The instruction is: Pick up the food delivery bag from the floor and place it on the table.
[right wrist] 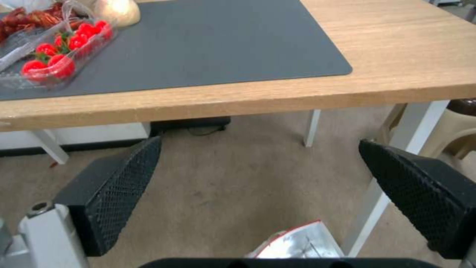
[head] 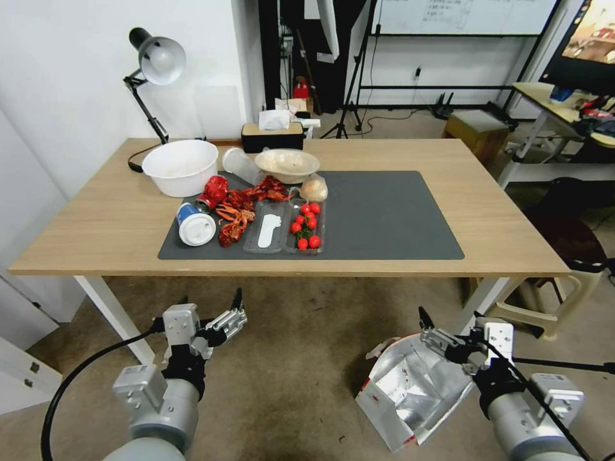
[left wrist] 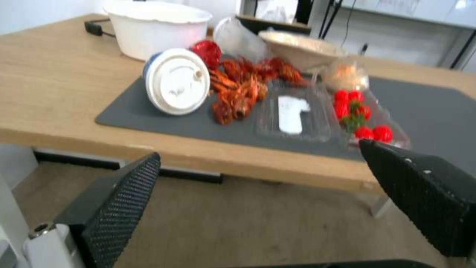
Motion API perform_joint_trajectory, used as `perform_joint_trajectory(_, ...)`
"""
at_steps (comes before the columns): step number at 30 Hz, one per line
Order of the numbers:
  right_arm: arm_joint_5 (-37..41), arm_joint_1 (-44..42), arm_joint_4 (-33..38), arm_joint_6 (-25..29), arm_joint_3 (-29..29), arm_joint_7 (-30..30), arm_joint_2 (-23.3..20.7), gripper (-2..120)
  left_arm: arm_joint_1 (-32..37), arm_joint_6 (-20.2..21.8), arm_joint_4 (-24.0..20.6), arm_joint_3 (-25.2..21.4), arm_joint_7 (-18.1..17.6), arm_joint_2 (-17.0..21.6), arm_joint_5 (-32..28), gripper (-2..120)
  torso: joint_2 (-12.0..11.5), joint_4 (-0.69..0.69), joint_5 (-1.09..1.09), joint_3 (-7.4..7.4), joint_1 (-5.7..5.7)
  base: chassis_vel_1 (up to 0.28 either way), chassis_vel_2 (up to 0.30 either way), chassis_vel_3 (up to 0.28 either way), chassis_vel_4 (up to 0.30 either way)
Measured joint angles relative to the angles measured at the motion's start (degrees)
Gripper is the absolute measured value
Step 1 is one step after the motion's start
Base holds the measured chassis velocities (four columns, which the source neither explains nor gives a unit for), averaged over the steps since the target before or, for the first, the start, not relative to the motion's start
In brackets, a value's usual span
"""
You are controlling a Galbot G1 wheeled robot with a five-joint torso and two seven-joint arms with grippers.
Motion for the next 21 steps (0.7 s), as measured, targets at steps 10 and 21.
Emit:
perform_joint_trajectory(10,0.0,0.0,-0.1,1.4,-0.2,-0.1,0.3,100,0.8,-3.2,0.1,0.0,0.6,-0.1,-0.1,100,0.0,0.0,0.0,0.0,0.0,0.0,0.0,0.0,0.0)
perform_joint_trajectory(21,-0.1,0.0,-0.2,3.3,-0.8,-0.2,0.9,100,0.8,-2.5,0.2,-0.6,0.6,0.0,-1.4,100,-1.6,-0.01,0.0,-0.91,-0.73,0.0,0.0,0.0,0.0)
